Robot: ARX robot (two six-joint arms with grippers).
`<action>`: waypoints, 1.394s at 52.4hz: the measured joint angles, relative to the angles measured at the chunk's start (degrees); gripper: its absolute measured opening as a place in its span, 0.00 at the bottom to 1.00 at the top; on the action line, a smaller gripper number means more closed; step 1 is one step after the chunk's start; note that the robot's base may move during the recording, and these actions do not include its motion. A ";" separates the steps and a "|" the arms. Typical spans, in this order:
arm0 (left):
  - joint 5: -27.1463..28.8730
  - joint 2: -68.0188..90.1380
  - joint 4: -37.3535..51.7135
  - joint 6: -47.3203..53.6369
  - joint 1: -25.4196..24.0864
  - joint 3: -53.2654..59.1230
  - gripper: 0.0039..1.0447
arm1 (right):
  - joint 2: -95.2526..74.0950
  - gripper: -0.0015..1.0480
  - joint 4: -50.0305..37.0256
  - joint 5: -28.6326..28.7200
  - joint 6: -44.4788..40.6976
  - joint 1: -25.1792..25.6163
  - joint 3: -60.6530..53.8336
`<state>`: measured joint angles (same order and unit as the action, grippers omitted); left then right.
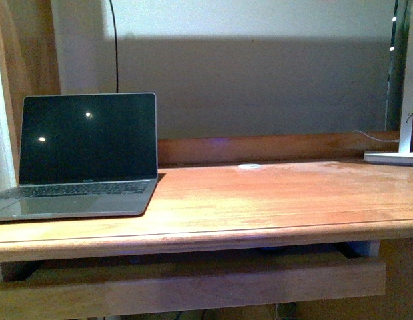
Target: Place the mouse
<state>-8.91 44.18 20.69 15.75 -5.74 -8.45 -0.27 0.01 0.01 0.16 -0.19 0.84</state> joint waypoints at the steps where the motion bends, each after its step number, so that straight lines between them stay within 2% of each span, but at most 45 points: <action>1: -0.52 3.91 3.56 2.29 -0.63 -0.96 0.93 | 0.00 0.93 0.00 0.00 0.00 0.00 0.00; 9: -2.32 23.52 20.74 17.05 -2.23 -5.38 0.93 | 0.00 0.93 0.00 0.00 0.00 0.00 0.00; 16: -3.28 42.51 35.28 28.39 -1.31 -9.60 0.93 | 0.00 0.93 0.00 0.00 0.00 0.00 0.00; 28: -4.68 56.37 43.89 36.79 1.95 -14.38 0.93 | 0.00 0.93 0.00 0.00 0.00 0.00 0.00; 36: -6.56 61.24 44.15 40.59 3.06 -20.15 0.93 | 0.00 0.93 0.00 0.00 0.00 0.00 0.00; 42: -7.48 64.26 41.77 44.00 4.26 -25.79 0.93 | 0.00 0.93 0.00 0.00 0.00 0.00 0.00; 55: -8.31 68.13 28.50 51.71 5.01 -33.90 0.93 | 0.00 0.93 0.00 -0.04 0.00 0.00 0.00; 59: -8.59 66.03 21.46 52.76 5.14 -34.69 0.93 | 0.00 0.93 0.00 0.00 0.00 0.00 0.00; 64: -9.33 61.29 8.13 51.80 5.90 -35.26 0.93 | 0.00 0.93 0.00 0.00 0.00 0.00 0.00; 73: -14.16 53.59 -5.03 48.50 7.28 -32.63 0.93 | 0.00 0.93 0.00 0.02 0.00 0.00 0.00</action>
<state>-23.07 97.78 15.66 64.25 1.54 -41.08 -0.27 0.01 0.03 0.16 -0.19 0.84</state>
